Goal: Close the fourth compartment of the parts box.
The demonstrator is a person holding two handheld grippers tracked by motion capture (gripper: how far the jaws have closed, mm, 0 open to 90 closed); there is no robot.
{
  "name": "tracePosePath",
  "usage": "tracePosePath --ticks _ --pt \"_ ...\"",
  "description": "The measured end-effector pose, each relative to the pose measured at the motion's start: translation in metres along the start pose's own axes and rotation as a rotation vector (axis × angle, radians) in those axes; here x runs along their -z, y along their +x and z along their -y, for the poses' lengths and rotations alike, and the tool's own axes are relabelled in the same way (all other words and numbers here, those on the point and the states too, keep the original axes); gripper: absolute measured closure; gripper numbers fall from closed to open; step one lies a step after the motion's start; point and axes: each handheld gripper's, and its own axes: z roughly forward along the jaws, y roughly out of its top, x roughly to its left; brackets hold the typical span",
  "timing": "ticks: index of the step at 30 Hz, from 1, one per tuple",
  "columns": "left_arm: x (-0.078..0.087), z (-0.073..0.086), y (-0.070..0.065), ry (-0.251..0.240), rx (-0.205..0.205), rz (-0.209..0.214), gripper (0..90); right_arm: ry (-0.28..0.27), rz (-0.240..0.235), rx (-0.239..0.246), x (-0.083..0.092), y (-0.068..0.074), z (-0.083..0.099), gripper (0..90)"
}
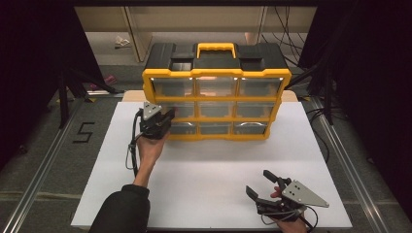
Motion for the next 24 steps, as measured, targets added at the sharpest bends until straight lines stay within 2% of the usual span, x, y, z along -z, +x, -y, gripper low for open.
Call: tracePosePath --ticks 13,20,21,24 --pt "0.001 -0.002 0.0 0.006 -0.011 -0.005 89.8 -0.003 0.0 0.001 0.0 0.0 0.0 21.3" --pt "0.005 0.001 -0.003 0.009 -0.022 0.014 89.6 -0.004 -0.001 0.001 0.0 0.0 0.0 21.2" --pt "0.006 0.001 -0.003 0.009 -0.02 0.02 89.0 -0.004 0.0 0.001 0.0 0.0 0.0 21.2" --pt "0.01 0.002 -0.005 0.018 -0.029 0.045 77.5 -0.002 0.0 0.002 0.0 0.0 0.0 21.2"
